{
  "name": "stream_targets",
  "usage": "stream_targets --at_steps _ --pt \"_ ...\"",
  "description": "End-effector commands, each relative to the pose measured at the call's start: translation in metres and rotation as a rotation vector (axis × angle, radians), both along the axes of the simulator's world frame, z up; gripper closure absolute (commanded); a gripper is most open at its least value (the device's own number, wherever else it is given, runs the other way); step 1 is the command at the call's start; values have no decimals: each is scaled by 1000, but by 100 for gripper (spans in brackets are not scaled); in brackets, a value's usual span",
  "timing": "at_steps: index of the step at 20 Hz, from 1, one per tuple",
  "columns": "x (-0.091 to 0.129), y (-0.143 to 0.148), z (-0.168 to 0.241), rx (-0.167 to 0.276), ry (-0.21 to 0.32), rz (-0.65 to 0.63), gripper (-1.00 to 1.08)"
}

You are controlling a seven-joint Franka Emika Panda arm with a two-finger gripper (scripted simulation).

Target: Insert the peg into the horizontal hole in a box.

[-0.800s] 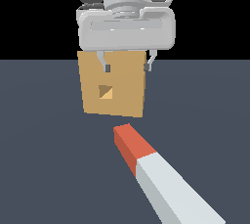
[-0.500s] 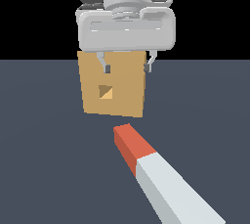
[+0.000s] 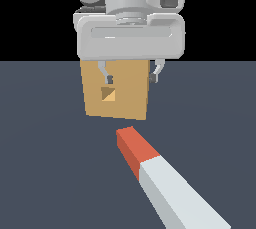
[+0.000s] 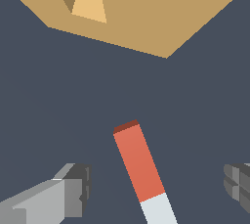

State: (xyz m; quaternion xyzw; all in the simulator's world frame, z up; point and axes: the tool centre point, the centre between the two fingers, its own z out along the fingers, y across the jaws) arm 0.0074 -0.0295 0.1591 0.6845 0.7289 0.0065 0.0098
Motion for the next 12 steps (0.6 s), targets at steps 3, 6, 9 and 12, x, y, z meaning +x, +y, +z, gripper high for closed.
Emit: stream_targets --at_steps 3,6,9,12 --pt "3 -23 -13 0 4 55 -92" --pt "7 -42 -24 0 7 101 -92" --pt "12 -62 -36 0 10 149 -92" --pt "18 -82 -48 1 13 199 -92"
